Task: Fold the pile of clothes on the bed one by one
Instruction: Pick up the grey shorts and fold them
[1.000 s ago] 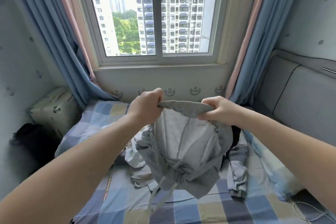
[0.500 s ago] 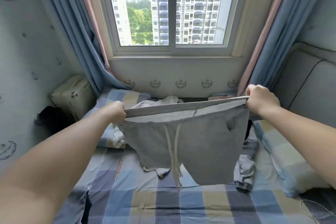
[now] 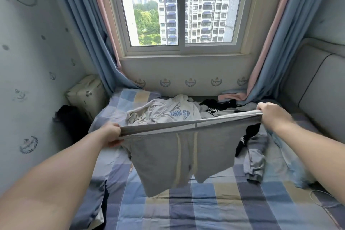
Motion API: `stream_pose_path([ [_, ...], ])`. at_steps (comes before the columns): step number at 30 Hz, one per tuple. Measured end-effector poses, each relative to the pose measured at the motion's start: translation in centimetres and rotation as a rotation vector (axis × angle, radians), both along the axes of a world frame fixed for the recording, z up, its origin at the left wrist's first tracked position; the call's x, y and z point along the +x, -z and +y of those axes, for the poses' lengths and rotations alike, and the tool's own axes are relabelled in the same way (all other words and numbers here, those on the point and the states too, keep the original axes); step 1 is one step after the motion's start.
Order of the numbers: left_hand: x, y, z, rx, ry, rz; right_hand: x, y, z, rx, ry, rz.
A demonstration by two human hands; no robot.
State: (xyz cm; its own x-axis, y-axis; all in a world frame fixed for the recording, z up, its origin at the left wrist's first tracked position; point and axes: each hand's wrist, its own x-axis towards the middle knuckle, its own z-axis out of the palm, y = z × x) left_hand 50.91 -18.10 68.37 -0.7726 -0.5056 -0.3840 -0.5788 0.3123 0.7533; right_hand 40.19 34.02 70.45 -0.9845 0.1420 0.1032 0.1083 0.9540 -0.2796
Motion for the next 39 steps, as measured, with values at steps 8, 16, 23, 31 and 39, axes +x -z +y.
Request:
stream_pose_path([
  [8, 9.8, 0.8, -2.3, 0.572, -0.253, 0.04, 9.8, 0.0, -2.7, -1.176, 0.266, -0.299],
  [16, 15.4, -1.9, -1.8, 0.946, -0.345, 0.207, 17.4, -0.7, -2.8, -1.58, 0.119, -0.338],
  [23, 17.0, -3.3, 2.7, 0.941, -0.12, 0.455, 21.4, -2.5, -2.4, -1.53, -0.136, -0.185],
  [31, 16.3, -1.9, 5.6, 0.167, -0.037, 0.553, 21.9, -3.3, -0.8, -1.172, -0.043, 0.126],
  [39, 18.8, 1.3, 5.0, 0.071, 0.136, 0.366, 24.6, -0.7, 2.1, -0.689, -0.05, 0.189],
])
